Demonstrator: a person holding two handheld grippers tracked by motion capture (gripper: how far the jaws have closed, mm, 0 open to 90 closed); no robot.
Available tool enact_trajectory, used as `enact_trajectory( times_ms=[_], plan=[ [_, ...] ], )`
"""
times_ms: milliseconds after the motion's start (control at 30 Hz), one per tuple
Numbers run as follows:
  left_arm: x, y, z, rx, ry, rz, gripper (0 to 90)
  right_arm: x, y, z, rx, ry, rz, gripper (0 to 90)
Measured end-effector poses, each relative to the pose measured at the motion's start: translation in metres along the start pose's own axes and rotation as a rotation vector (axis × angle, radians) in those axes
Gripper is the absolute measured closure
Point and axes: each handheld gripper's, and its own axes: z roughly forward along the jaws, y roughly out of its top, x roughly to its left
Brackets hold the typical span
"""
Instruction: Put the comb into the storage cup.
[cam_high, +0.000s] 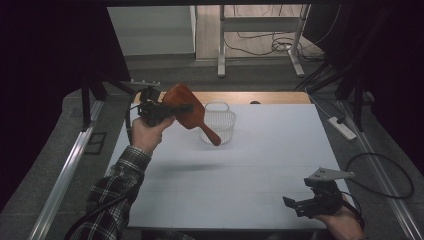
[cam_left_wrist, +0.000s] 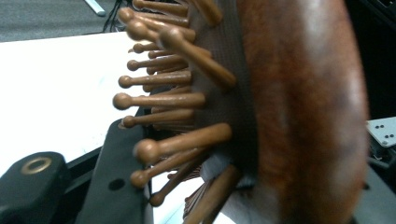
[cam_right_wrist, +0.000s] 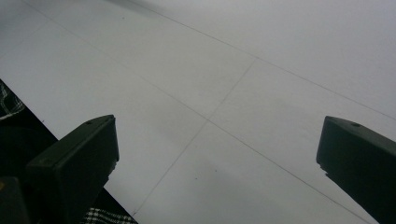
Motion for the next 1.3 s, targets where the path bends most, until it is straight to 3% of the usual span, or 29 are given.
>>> enact_trajectory(
  times_ms=[533,733,1300],
  plan=[
    [0.007,0.020,0.001,-0.027,0.039,-0.017,55.9,0.001,-0.006,-0.010,-0.018,-0.027,0.013,0.2],
    [0.009,0.027,0.009,-0.037,0.056,-0.024,55.9,0.003,-0.006,-0.009,-0.011,-0.041,-0.009,0.3],
    [0.019,0.038,0.031,-0.040,0.116,-0.022,55.9,0.003,-0.006,-0.010,-0.019,-0.038,-0.010,1.1]
  ],
)
